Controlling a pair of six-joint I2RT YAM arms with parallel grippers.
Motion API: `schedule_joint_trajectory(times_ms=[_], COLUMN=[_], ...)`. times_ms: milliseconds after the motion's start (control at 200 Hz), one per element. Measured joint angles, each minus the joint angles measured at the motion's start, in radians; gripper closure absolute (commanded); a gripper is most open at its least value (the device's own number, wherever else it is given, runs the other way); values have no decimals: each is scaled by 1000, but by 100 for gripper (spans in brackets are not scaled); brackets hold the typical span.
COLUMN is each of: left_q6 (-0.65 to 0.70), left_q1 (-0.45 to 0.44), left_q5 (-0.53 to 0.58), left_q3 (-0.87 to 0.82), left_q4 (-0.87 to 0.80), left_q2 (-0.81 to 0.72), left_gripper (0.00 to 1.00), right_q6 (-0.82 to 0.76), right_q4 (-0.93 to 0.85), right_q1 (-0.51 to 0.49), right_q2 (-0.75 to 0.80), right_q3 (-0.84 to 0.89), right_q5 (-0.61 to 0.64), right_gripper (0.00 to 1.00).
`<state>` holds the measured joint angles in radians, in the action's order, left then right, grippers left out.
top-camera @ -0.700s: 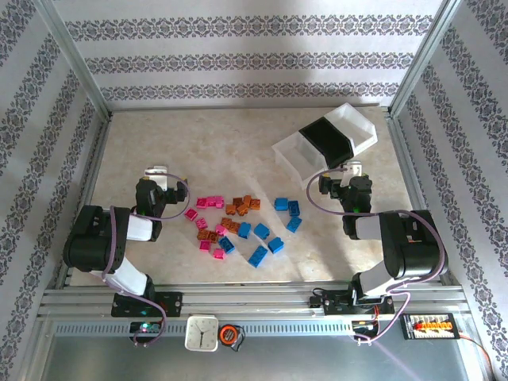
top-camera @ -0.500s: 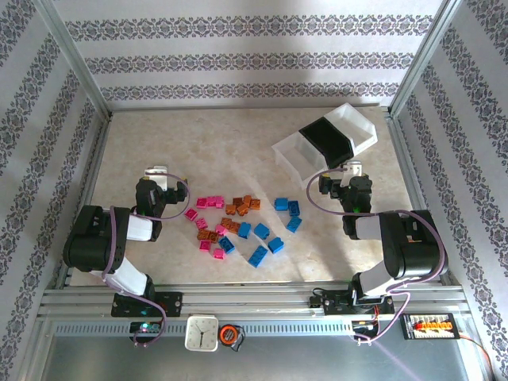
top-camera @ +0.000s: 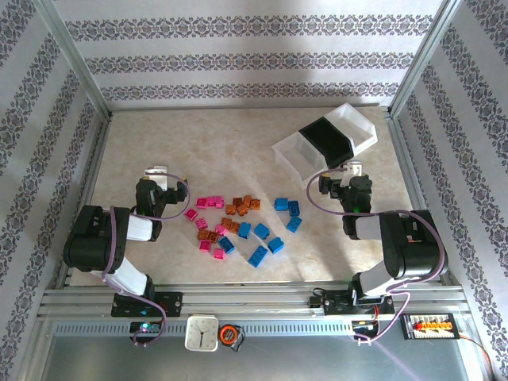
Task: Sort the legos into containers by color
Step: Move the container to the top-center of the table.
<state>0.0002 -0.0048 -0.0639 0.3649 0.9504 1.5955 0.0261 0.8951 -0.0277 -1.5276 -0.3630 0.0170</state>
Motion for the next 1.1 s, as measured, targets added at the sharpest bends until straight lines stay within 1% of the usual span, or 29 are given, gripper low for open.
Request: schedule_joint_trajectory(times_ms=[320, 550, 625, 755, 824, 889, 964, 1024, 1049, 1099], left_q6=[0, 0, 0, -5, -13, -43, -105, -188, -239, -342], left_q1=[0, 0, 0, 0, 0, 0, 0, 0, 2, 6], left_q5=[-6, 19, 19, 43, 51, 66, 93, 132, 155, 201], left_q3=[1, 8, 8, 30, 47, 49, 48, 48, 48, 50], left_q4=[0, -9, -51, -169, -206, -222, -225, -225, -227, -249], left_q2=[0, -4, -44, -187, -250, -306, -357, -385, -395, -414], left_gripper=[1, 1, 1, 1, 1, 1, 1, 1, 1, 1], right_q6=[0, 5, 9, 29, 45, 58, 77, 107, 145, 221], right_q4=[0, -10, -66, -191, -245, -294, -351, -395, -422, -475], right_q1=[6, 31, 32, 32, 32, 27, 2, -21, -28, -34], right_q2=[0, 3, 32, 114, 157, 201, 243, 258, 259, 262], right_q3=[0, -6, -23, -79, -106, -119, -132, -157, -175, -208], right_q5=[-1, -11, -10, -5, 11, 57, 174, 294, 354, 425], right_gripper=[2, 2, 2, 2, 2, 2, 2, 2, 2, 2])
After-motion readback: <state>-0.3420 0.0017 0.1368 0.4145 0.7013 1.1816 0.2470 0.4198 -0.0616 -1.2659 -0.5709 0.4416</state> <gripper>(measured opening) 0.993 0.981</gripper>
